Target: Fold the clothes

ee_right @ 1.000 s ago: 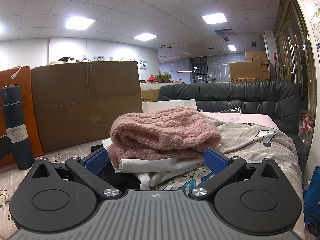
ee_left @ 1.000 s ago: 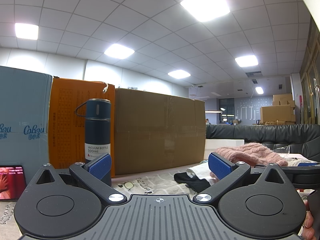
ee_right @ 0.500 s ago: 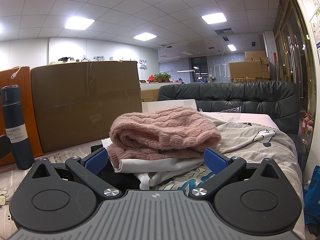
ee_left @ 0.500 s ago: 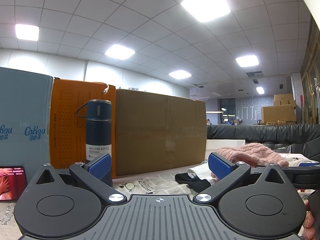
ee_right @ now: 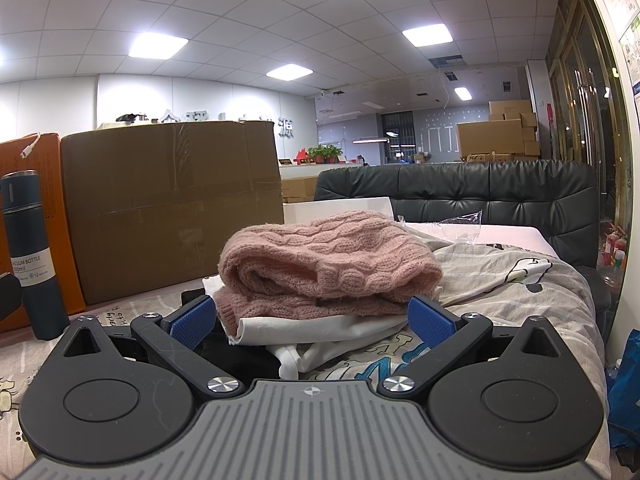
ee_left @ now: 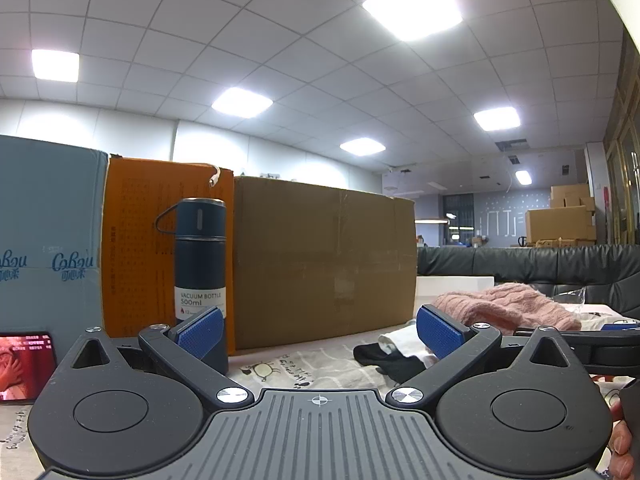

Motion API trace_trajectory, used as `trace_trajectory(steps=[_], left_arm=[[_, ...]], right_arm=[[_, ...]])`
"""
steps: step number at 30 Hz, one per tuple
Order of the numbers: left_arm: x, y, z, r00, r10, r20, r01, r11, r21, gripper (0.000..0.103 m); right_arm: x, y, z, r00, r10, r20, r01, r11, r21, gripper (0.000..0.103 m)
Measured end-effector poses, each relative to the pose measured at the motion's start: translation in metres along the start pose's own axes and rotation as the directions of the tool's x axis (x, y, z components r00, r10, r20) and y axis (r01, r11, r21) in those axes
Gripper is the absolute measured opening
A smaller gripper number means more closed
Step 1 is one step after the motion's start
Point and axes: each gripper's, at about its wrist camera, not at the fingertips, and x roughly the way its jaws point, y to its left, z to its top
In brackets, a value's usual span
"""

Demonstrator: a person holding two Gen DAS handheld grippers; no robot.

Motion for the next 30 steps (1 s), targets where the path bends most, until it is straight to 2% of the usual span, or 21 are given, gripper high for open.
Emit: trace_trajectory(steps=[30], left_arm=[[0.0007,0.0006,0.0002,1.0,0.001,-0.005,-0.001,1.0,-0.003,0.103]], right_arm=[[0.0,0.0002,-0.0001,1.0,-0.001,-0.002,0.001,1.0,0.002,0.103]])
